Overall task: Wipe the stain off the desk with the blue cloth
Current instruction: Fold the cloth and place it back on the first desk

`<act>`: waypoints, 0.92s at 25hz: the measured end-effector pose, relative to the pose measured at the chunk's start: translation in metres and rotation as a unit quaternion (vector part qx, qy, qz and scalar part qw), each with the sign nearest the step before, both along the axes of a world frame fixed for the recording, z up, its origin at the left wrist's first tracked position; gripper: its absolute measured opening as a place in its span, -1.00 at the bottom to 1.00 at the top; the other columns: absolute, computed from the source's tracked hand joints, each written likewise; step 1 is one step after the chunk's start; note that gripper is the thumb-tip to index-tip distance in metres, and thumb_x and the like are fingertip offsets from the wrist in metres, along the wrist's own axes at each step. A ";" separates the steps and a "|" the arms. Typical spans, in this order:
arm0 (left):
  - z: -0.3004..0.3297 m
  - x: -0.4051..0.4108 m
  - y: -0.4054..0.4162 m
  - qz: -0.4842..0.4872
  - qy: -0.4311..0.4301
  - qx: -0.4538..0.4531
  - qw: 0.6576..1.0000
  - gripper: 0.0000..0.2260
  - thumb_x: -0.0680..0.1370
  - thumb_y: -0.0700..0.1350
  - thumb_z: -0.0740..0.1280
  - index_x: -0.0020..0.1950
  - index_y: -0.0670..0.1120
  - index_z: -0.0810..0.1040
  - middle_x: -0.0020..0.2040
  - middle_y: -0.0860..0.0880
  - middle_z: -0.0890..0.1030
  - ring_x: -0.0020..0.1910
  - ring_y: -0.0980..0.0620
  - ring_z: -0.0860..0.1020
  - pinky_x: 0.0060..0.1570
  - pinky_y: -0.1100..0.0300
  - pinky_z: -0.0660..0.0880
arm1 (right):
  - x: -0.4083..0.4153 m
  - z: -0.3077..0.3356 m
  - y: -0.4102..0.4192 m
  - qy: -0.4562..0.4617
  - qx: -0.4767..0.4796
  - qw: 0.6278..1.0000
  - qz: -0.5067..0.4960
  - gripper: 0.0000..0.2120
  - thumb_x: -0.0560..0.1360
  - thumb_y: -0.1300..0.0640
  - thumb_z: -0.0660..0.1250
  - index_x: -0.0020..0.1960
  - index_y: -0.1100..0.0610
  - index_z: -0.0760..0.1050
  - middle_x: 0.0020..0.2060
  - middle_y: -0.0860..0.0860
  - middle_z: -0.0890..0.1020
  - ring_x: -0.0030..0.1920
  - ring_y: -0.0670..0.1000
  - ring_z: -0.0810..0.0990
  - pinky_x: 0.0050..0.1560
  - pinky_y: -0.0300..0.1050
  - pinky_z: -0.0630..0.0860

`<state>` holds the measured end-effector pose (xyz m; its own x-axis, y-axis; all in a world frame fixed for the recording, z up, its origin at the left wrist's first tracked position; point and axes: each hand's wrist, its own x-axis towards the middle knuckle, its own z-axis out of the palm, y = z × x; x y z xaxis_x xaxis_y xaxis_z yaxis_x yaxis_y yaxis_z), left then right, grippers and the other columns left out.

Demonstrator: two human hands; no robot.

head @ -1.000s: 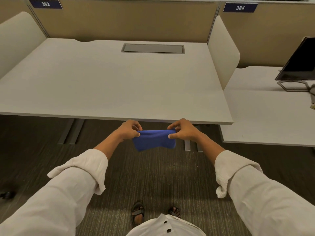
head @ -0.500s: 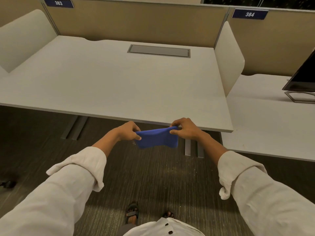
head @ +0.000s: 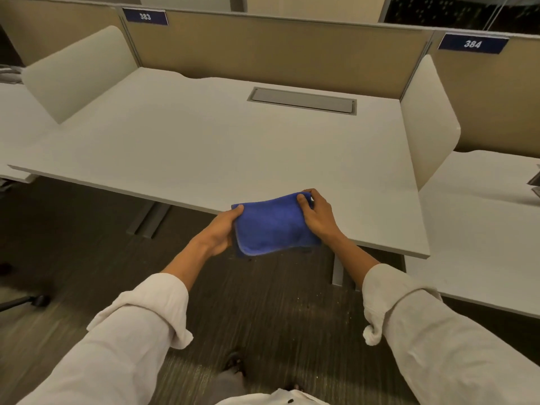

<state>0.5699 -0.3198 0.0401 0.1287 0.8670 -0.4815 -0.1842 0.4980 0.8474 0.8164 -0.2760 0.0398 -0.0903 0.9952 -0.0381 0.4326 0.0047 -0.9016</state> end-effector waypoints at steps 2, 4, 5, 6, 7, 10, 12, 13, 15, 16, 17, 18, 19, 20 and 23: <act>-0.008 -0.013 0.004 0.041 0.004 -0.004 0.999 -0.68 0.65 0.01 0.18 0.25 -0.15 0.56 0.21 -0.08 0.65 0.18 -0.04 0.61 0.19 0.02 0.49 | -0.014 -0.001 0.014 0.001 -0.083 0.996 0.011 -0.58 0.56 -0.09 0.35 0.31 0.13 0.46 0.21 0.04 0.57 0.17 0.08 0.57 0.20 0.01 0.52; -0.015 -0.031 0.009 0.078 0.001 -0.009 0.997 -0.69 0.64 -0.03 0.21 0.26 -0.19 0.54 0.20 -0.10 0.65 0.16 -0.06 0.62 0.14 0.05 0.52 | -0.031 0.000 0.029 0.075 -0.223 0.972 0.026 -0.53 0.45 -0.07 0.49 0.24 0.17 0.55 0.20 0.07 0.62 0.03 0.05 0.68 -0.01 -0.07 0.62; -0.018 -0.043 0.013 0.092 -0.004 -0.007 0.996 -0.70 0.63 -0.06 0.25 0.27 -0.20 0.53 0.19 -0.11 0.65 0.15 -0.07 0.62 0.12 0.05 0.53 | -0.041 0.000 0.038 0.123 -0.275 0.953 0.033 -0.65 0.42 -0.03 0.52 0.09 0.18 0.64 0.12 0.11 0.68 -0.11 0.03 0.73 -0.19 -0.12 0.64; -0.020 -0.055 0.017 0.099 -0.008 0.000 0.995 -0.71 0.60 -0.09 0.30 0.27 -0.20 0.53 0.19 -0.12 0.65 0.14 -0.07 0.63 0.09 0.06 0.55 | -0.052 0.002 0.045 0.164 -0.314 0.934 0.033 -0.78 0.41 0.01 0.53 -0.08 0.16 0.71 0.01 0.13 0.72 -0.23 0.02 0.74 -0.32 -0.15 0.62; -0.021 -0.069 0.024 0.102 -0.009 0.011 0.995 -0.70 0.57 -0.14 0.35 0.27 -0.19 0.53 0.19 -0.13 0.65 0.13 -0.08 0.64 0.06 0.07 0.58 | -0.064 0.002 0.055 0.202 -0.339 0.918 0.027 -0.82 0.42 0.03 0.53 -0.19 0.16 0.73 -0.09 0.12 0.74 -0.28 0.03 0.74 -0.37 -0.15 0.61; -0.016 -0.118 0.050 0.126 0.015 0.036 0.991 -0.61 0.46 -0.29 0.45 0.26 -0.13 0.51 0.17 -0.13 0.64 0.11 -0.12 0.64 -0.03 0.09 0.61 | -0.114 0.000 0.090 0.295 -0.382 0.876 0.009 -0.76 0.46 0.02 0.48 -0.06 0.21 0.70 -0.12 0.14 0.74 -0.19 0.13 0.74 -0.26 -0.04 0.65; -0.010 -0.155 0.069 0.154 0.034 0.049 0.986 -0.60 0.46 -0.35 0.42 0.25 -0.08 0.49 0.16 -0.10 0.62 0.11 -0.10 0.62 -0.06 0.10 0.60 | -0.155 -0.001 0.116 0.312 -0.410 0.857 0.010 -0.71 0.52 0.01 0.42 0.03 0.25 0.62 -0.13 0.18 0.74 -0.19 0.16 0.73 -0.24 -0.02 0.67; -0.007 -0.175 0.077 0.165 0.042 0.050 0.984 -0.62 0.46 -0.37 0.39 0.21 -0.05 0.50 0.16 -0.10 0.62 0.11 -0.10 0.62 -0.07 0.11 0.60 | -0.177 0.001 0.128 0.298 -0.425 0.854 0.021 -0.70 0.54 0.01 0.40 0.06 0.26 0.60 -0.14 0.18 0.74 -0.19 0.15 0.72 -0.25 -0.03 0.67; -0.001 -0.217 0.091 0.173 0.055 0.054 0.982 -0.65 0.47 -0.38 0.35 0.15 -0.02 0.52 0.16 -0.10 0.62 0.11 -0.09 0.62 -0.09 0.13 0.59 | -0.221 0.005 0.153 0.225 -0.433 0.870 0.064 -0.68 0.57 0.05 0.37 0.18 0.27 0.56 -0.05 0.18 0.73 -0.06 0.14 0.69 -0.14 -0.02 0.67; 0.003 -0.238 0.097 0.176 0.061 0.055 0.981 -0.66 0.48 -0.38 0.34 0.15 -0.02 0.52 0.17 -0.11 0.62 0.11 -0.08 0.62 -0.08 0.14 0.59 | -0.242 0.007 0.165 0.187 -0.425 0.881 0.092 -0.64 0.58 0.06 0.36 0.26 0.26 0.52 0.07 0.18 0.69 0.05 0.15 0.65 -0.02 0.02 0.65; 0.004 -0.258 0.101 0.184 0.067 0.053 0.979 -0.65 0.48 -0.37 0.33 0.18 -0.04 0.51 0.19 -0.12 0.61 0.12 -0.08 0.61 -0.06 0.14 0.59 | -0.261 0.010 0.176 0.148 -0.407 0.892 0.128 -0.61 0.59 0.04 0.34 0.31 0.25 0.48 0.17 0.17 0.63 0.14 0.17 0.61 0.07 0.07 0.61; 0.004 -0.277 0.105 0.197 0.073 0.049 0.977 -0.65 0.48 -0.37 0.33 0.21 -0.07 0.50 0.20 -0.13 0.61 0.13 -0.09 0.61 -0.03 0.12 0.58 | -0.280 0.013 0.187 0.108 -0.376 0.903 0.176 -0.61 0.59 0.00 0.32 0.32 0.21 0.47 0.22 0.14 0.59 0.18 0.18 0.59 0.08 0.11 0.60; 0.002 -0.294 0.107 0.212 0.074 0.046 0.973 -0.64 0.48 -0.37 0.33 0.24 -0.10 0.49 0.22 -0.15 0.60 0.13 -0.09 0.61 -0.01 0.11 0.58 | -0.299 0.015 0.195 0.075 -0.333 0.912 0.225 -0.62 0.60 -0.05 0.29 0.31 0.16 0.46 0.23 0.12 0.57 0.18 0.17 0.58 0.02 0.12 0.61; 0.001 -0.312 0.110 0.233 0.073 0.042 0.969 -0.63 0.49 -0.37 0.34 0.27 -0.11 0.47 0.23 -0.15 0.59 0.13 -0.08 0.61 -0.02 0.13 0.58 | -0.323 0.015 0.203 0.051 -0.281 0.922 0.263 -0.64 0.61 -0.07 0.26 0.30 0.12 0.43 0.23 0.11 0.56 0.16 0.16 0.58 -0.02 0.09 0.62; -0.007 -0.354 0.123 0.305 0.080 0.019 0.949 -0.56 0.50 -0.32 0.38 0.36 -0.13 0.42 0.24 -0.12 0.58 0.14 -0.07 0.60 -0.02 0.12 0.59 | -0.389 0.014 0.229 -0.060 -0.070 0.956 0.280 -0.65 0.64 -0.05 0.18 0.33 0.12 0.36 0.20 0.13 0.58 0.08 0.09 0.58 0.09 0.07 0.57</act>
